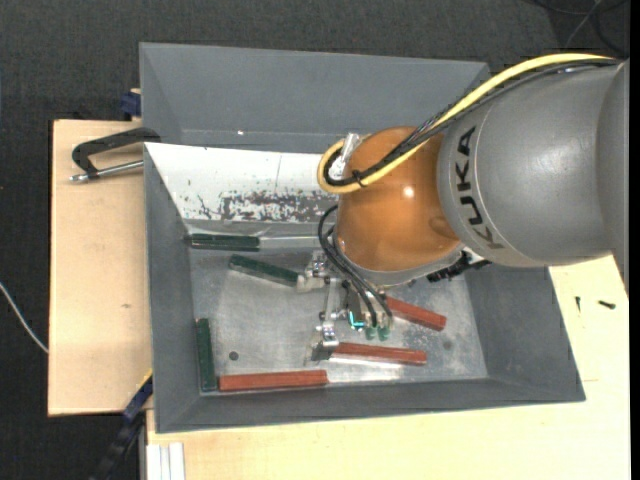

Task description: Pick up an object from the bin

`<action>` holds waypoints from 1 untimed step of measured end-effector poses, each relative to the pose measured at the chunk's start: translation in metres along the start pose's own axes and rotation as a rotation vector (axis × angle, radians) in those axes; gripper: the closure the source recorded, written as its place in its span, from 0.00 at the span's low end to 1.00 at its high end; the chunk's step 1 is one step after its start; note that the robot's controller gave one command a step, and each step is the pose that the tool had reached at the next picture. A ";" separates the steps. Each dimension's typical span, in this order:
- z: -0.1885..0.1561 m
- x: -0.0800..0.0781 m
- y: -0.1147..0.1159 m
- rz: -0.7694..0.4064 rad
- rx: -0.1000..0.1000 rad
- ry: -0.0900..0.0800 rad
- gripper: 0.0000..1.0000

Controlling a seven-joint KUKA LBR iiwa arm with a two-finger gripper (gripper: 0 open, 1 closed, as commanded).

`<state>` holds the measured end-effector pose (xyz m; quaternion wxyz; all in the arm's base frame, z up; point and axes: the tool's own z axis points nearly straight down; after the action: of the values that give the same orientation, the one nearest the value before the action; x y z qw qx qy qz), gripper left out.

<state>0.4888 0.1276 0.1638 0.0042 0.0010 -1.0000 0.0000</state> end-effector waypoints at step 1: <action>-0.004 -0.002 -0.001 0.002 -0.001 -0.008 0.00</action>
Offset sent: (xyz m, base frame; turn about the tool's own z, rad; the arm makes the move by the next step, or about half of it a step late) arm 0.0135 -0.0909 -0.0619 -0.2687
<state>0.4907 0.1270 0.1678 0.0002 0.0002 -1.0000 -0.0007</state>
